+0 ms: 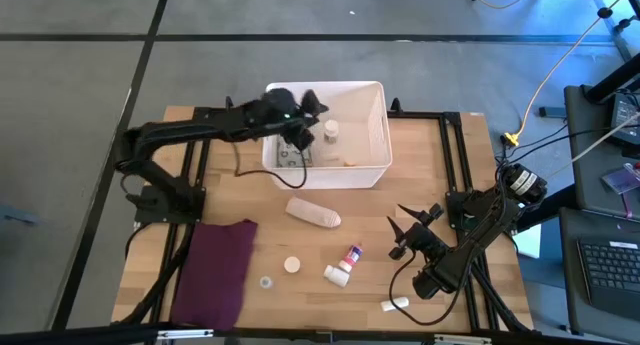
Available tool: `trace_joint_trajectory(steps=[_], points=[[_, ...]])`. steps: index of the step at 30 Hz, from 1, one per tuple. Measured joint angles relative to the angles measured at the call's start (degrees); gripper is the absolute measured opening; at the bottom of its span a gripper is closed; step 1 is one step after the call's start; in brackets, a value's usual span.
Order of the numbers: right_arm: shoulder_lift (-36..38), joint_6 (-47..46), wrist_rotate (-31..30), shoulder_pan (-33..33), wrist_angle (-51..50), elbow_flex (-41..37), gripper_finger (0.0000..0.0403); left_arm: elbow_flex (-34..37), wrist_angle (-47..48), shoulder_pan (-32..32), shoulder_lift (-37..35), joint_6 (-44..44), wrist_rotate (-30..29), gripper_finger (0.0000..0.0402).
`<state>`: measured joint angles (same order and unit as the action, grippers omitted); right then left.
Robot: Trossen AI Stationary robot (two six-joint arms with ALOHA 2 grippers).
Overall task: Pick & place medical supplies in basket/bin
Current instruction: Put the white bandage into the white bin
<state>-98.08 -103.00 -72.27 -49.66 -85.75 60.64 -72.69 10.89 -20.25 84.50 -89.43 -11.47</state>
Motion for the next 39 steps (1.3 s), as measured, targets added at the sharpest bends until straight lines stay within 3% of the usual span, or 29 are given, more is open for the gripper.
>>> trace_joint_trajectory(steps=[9, 14, 18, 26, 34, 39], points=[[0.00, 0.00, -0.02, 0.01, 0.02, 0.00, 0.0207, -0.01, 0.34, 12.01, -13.32, 40.86, 7.42, 0.0265], [0.00, 0.00, 0.00, -0.01, 0.26, 0.00, 0.0207, -0.01, 9.33, 20.38, -15.74, 45.76, 18.95, 0.0265], [0.00, -0.15, 0.00, 0.01, 0.28, 0.00, 0.0207, -0.01, 16.48, 28.02, -14.87, 46.64, 21.23, 0.0265], [0.00, -0.31, 0.02, 0.00, 0.59, 0.00, 0.0207, -0.01, 21.29, 36.34, -6.17, 53.69, 12.51, 0.0265], [0.00, -0.42, 0.04, 0.00, 1.06, 0.00, 0.0207, 0.01, 19.34, 36.44, 6.59, 53.77, 1.90, 0.0265], [0.00, -0.45, 0.29, -0.01, 1.32, 0.00, 0.0207, 0.01, 18.84, 35.58, 13.99, 53.28, -10.57, 0.0265]])
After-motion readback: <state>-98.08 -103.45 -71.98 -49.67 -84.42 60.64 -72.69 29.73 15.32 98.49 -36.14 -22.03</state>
